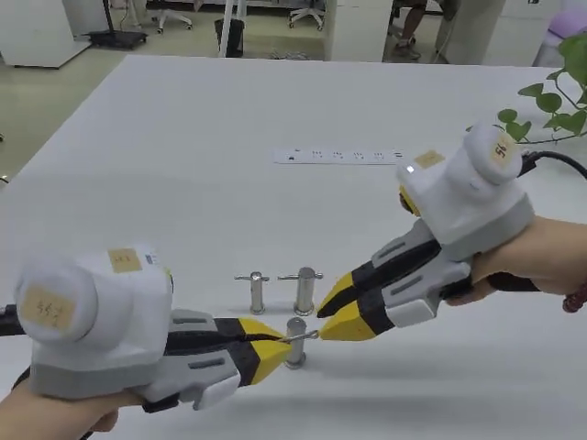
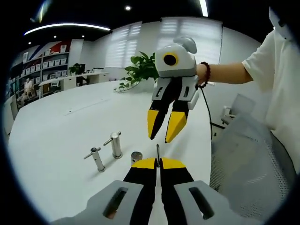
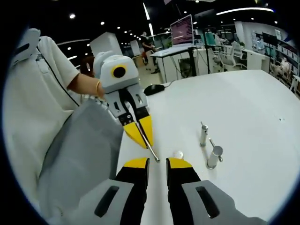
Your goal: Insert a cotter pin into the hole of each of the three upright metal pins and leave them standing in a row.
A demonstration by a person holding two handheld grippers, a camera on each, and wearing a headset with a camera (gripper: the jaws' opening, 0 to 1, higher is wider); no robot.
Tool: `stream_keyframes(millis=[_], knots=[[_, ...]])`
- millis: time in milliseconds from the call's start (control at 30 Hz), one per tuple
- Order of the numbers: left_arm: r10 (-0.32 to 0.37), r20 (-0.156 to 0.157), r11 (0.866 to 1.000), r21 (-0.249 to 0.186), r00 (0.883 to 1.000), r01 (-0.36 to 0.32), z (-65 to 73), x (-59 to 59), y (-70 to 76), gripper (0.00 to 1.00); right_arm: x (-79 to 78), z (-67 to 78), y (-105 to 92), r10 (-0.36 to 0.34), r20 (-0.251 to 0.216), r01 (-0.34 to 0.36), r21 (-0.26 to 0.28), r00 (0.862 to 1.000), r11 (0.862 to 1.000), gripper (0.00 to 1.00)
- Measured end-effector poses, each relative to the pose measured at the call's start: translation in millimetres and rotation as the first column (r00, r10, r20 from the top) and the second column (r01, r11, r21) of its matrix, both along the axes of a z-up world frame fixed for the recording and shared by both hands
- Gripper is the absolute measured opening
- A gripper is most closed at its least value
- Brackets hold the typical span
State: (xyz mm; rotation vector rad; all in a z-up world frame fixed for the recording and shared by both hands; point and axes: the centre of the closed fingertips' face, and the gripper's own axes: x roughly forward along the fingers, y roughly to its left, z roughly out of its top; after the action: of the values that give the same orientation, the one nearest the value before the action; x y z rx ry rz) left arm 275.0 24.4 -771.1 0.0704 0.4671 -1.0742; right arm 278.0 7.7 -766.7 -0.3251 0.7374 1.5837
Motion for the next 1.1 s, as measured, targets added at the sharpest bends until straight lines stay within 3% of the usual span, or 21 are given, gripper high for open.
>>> stream_keyframes(millis=[200,567,1000,1100], knots=[[-0.055,0.021,0.998,0.005,0.998,0.055,1.9,-7.9,-4.1,0.0,-9.3,-8.5,-6.0,0.03,-0.036,-0.03,-0.02,0.999,0.999,0.16],[-0.124,0.037,0.992,0.01,0.992,0.123,4.2,-19.7,-11.7,0.0,-24.8,-7.1,-5.2,0.085,-0.107,-0.084,0.017,0.991,0.996,0.15],[-0.164,0.063,0.986,-0.006,0.985,0.164,8.7,-24.9,-16.4,0.0,-36.3,-6.5,-1.4,0.131,-0.119,-0.127,0.041,0.984,0.991,0.07],[-0.168,0.062,0.986,-0.005,0.984,0.168,8.1,-25.5,-16.8,0.0,-36.8,-7.2,-2.0,0.155,-0.096,-0.151,0.042,0.983,0.988,0.06]])
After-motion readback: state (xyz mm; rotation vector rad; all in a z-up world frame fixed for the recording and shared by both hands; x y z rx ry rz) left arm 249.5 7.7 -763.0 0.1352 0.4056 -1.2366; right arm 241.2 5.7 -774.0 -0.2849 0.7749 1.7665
